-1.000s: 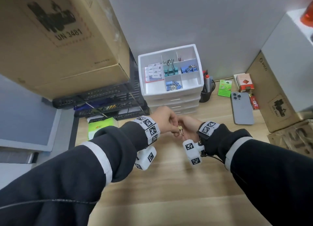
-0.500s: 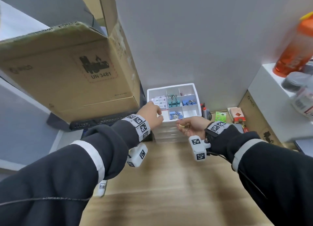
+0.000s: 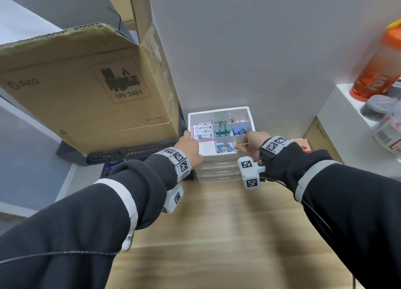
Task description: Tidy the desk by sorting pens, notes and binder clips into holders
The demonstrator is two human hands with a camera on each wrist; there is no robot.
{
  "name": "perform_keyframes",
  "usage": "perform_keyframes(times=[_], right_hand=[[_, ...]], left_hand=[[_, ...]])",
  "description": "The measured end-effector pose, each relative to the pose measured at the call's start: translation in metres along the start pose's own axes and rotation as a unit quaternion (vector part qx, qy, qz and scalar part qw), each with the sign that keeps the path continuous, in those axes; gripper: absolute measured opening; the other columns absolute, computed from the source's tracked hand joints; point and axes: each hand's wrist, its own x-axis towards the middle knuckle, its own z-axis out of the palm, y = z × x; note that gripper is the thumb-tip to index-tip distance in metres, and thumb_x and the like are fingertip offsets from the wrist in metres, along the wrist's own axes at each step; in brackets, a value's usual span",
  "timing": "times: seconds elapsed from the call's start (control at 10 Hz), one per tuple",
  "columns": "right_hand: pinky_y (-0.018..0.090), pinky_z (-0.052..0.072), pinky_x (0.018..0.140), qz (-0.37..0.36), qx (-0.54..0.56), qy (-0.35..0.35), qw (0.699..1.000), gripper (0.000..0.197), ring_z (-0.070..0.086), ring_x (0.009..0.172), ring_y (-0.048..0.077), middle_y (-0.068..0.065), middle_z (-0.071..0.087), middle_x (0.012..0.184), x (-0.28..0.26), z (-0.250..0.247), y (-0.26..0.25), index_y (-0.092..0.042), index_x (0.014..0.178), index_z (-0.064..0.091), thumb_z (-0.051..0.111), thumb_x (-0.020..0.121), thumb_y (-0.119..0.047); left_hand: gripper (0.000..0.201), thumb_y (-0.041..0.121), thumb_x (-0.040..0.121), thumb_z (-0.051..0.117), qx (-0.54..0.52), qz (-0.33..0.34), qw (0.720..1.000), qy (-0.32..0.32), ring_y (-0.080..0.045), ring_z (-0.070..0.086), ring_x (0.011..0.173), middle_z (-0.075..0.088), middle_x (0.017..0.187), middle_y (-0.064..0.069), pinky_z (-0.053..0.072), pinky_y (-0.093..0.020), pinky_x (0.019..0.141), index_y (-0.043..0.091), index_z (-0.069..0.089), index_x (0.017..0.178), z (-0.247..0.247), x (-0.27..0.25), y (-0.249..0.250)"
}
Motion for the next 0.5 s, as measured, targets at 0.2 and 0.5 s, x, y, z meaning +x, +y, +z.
perform_keyframes(times=[0.2, 0.5], right_hand=[[0.025, 0.06, 0.067, -0.004, -0.049, 0.019, 0.999, 0.017, 0.063, 0.106, 0.027, 0.012, 0.052, 0.121, -0.008, 0.004, -0.007, -0.016, 0.101, 0.045, 0.054, 0.092, -0.005], [0.03, 0.05, 0.083, -0.091, -0.583, 0.091, 0.802, 0.038, 0.056, 0.086, 0.025, 0.004, 0.059, 0.095, -0.035, 0.019, -0.027, -0.017, 0.08, 0.052, 0.038, 0.102, -0.045]], left_hand=[[0.036, 0.027, 0.094, 0.055, 0.004, -0.007, 1.0, -0.009, -0.021, 0.057, 0.096, 0.037, 0.129, -0.012, 0.053, -0.036, 0.093, 0.005, 0.059, 0.122, -0.003, 0.001, -0.001], [0.044, 0.029, 0.087, 0.063, -0.054, -0.019, 0.998, 0.007, -0.023, 0.053, 0.103, 0.039, 0.124, -0.009, 0.054, -0.038, 0.089, 0.01, 0.051, 0.124, -0.006, -0.004, 0.003]])
